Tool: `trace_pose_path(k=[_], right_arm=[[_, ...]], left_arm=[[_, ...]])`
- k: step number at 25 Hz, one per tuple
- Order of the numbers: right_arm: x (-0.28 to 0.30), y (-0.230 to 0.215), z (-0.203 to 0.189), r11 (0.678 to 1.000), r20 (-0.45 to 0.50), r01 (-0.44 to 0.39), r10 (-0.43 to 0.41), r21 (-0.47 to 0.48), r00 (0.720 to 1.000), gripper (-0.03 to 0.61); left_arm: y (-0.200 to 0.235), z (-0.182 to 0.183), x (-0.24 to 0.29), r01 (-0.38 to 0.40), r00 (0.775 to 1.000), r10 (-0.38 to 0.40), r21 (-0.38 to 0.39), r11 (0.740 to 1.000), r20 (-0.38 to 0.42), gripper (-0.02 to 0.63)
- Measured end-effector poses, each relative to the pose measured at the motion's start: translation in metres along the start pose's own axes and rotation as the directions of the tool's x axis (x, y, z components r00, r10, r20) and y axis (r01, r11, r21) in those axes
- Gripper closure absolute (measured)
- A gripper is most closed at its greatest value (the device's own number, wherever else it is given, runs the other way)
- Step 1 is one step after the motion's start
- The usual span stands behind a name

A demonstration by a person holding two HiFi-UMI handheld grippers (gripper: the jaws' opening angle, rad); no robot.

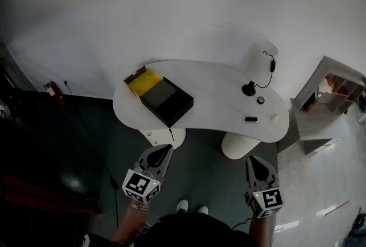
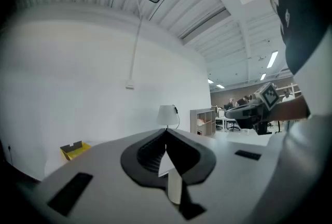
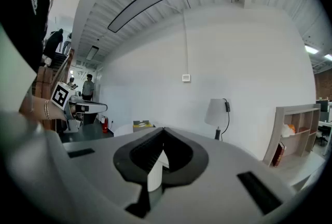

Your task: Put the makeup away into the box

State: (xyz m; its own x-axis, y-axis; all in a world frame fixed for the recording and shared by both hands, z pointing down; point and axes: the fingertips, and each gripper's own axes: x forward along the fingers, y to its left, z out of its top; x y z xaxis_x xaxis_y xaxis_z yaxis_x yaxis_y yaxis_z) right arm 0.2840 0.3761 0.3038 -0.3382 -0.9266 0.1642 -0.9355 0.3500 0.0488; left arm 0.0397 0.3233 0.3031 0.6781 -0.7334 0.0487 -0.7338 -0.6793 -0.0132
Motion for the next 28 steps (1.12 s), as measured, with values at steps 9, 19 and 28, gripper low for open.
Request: trace_pose_path(k=[9, 19, 28], right_arm=[[0.01, -0.002, 0.002, 1.0, -0.004, -0.017, 0.017, 0.0, 1.0, 0.56], [0.008, 0.014, -0.004, 0.996, -0.021, -0.063, 0.065, 0.065, 0.998, 0.558], [-0.004, 0.021, 0.012, 0.998, 0.029, 0.042, -0.044, 0.048, 0.999, 0.558]], left_arm=[[0.001, 0.0, 0.008, 0.001, 1.0, -0.001, -0.013, 1.0, 0.003, 0.597], [-0.002, -0.012, 0.003, 0.01, 0.999, -0.011, -0.028, 1.0, -0.035, 0.597], [-0.005, -0.022, 0.013, 0.113, 0.991, -0.114, -0.022, 0.993, -0.071, 0.597]])
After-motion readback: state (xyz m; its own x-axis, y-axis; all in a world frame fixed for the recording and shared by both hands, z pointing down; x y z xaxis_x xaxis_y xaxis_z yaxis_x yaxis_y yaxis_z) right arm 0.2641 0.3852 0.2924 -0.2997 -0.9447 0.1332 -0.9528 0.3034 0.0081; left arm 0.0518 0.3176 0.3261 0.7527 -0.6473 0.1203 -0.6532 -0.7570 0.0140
